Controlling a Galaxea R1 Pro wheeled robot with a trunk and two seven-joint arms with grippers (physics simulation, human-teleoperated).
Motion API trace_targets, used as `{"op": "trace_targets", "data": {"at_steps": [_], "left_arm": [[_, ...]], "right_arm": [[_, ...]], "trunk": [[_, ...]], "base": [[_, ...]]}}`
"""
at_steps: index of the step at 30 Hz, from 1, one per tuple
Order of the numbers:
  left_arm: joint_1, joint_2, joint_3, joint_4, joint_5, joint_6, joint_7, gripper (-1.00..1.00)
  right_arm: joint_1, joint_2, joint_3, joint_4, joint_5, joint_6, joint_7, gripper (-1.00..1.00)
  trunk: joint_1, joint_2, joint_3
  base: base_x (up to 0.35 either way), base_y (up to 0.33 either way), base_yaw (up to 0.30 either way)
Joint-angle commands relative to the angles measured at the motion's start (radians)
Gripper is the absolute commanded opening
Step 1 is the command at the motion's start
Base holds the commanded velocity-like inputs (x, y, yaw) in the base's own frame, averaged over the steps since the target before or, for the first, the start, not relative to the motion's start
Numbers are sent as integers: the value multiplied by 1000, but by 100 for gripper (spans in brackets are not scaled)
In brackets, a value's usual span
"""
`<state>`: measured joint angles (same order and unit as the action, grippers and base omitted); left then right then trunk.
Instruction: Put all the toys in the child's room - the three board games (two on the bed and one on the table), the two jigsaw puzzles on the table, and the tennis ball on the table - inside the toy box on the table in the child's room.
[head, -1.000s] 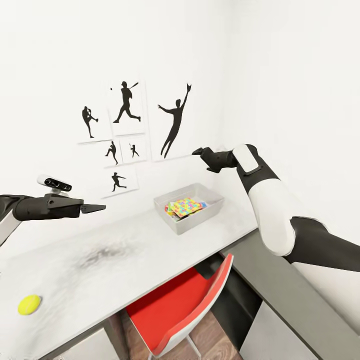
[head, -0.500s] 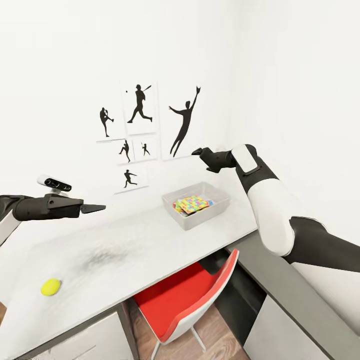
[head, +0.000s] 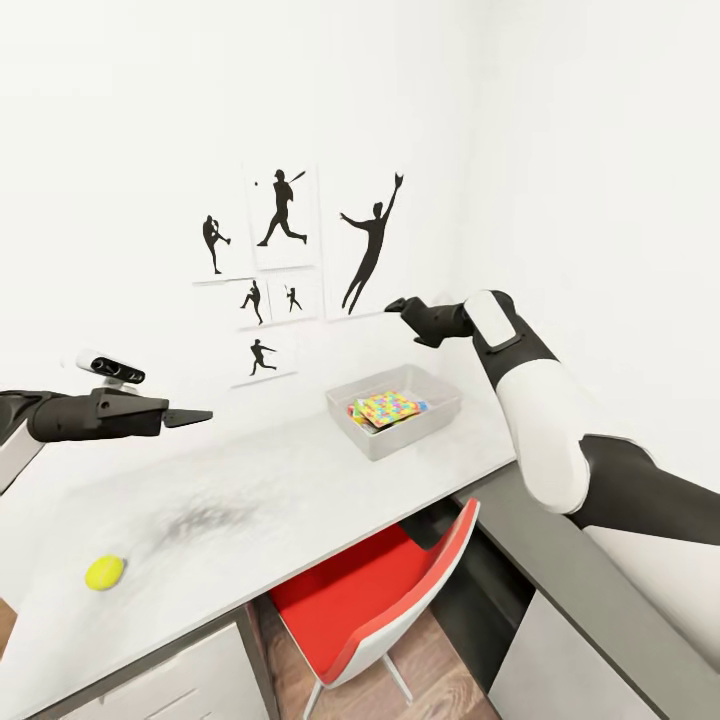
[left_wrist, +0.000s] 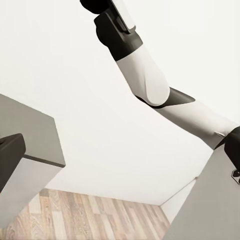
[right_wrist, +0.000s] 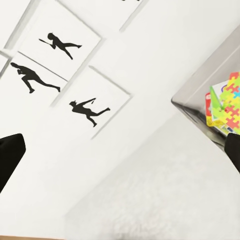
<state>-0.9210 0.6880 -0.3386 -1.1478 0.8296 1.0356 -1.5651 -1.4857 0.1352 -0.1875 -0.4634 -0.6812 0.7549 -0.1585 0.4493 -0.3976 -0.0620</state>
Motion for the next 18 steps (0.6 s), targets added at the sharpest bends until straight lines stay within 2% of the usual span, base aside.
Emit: {"op": "trace_targets", "data": {"at_steps": [1, 6, 12, 18], "left_arm": [[-2, 1, -3, 0, 1, 11, -6, 100], [-1, 2, -3, 3, 0, 10, -6, 100], [1, 8, -3, 13, -8, 7, -6, 100], [3, 11, -2, 68, -87, 3, -6, 100]], "right_arm": [[-1, 1, -5, -1, -10, 3, -10, 100], [-1, 4, -4, -1, -8, 2, -12, 100], [-1, 4, -2, -1, -8, 2, -13, 100], [-1, 4, -1, 0, -7, 1, -13, 100]], "trunk": [[1, -2, -2], [1, -2, -2], [1, -2, 2], [1, -2, 8]], "base": [[0, 0, 0], [0, 0, 16], [-8, 0, 183], [-99, 3, 234]]}}
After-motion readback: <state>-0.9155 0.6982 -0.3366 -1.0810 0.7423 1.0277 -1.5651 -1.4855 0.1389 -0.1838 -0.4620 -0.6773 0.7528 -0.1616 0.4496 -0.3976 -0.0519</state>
